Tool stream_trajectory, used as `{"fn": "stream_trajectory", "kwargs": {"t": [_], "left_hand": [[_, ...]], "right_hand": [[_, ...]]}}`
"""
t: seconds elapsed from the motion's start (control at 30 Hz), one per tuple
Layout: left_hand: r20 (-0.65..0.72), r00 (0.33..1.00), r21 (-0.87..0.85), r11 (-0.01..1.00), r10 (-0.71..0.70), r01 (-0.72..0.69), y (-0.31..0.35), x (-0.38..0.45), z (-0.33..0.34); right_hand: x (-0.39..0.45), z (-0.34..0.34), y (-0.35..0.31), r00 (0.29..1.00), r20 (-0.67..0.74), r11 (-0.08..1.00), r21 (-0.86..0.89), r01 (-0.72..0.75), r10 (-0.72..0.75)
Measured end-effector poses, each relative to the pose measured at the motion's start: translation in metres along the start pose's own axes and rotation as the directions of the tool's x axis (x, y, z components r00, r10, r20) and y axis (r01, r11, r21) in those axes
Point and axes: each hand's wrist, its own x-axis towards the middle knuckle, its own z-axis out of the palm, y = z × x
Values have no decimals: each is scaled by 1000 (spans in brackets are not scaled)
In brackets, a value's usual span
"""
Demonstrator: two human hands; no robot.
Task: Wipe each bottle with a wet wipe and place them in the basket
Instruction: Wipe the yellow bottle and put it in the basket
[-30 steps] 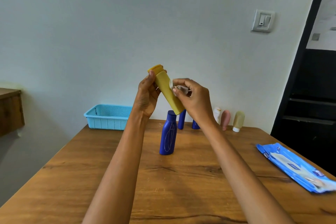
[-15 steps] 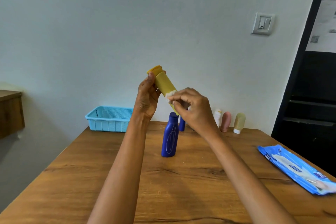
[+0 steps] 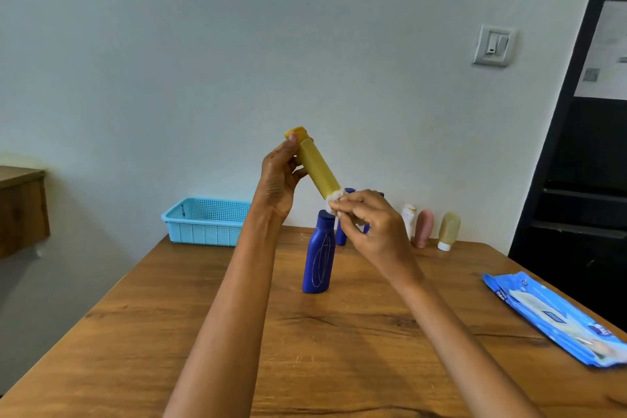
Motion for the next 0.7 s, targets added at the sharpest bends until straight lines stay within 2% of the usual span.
{"fn": "stream_trajectory", "kwargs": {"t": [0.17, 0.4, 0.57, 0.7], "left_hand": [[-45, 994, 21, 995, -99, 100, -3, 2, 3], [-30, 992, 22, 992, -122, 123, -4, 1, 6], [-98, 983, -22, 988, -153, 152, -2, 4, 2], [-122, 981, -3, 988, -152, 153, -6, 5, -2]], "right_hand": [[20, -1, -7, 991, 11, 985, -105, 136, -135], [76, 12, -13, 995, -26, 993, -77, 91, -93], [43, 11, -4, 978, 87, 962, -182, 203, -190], [5, 4, 9, 979, 112, 980, -80, 181, -171]]}}
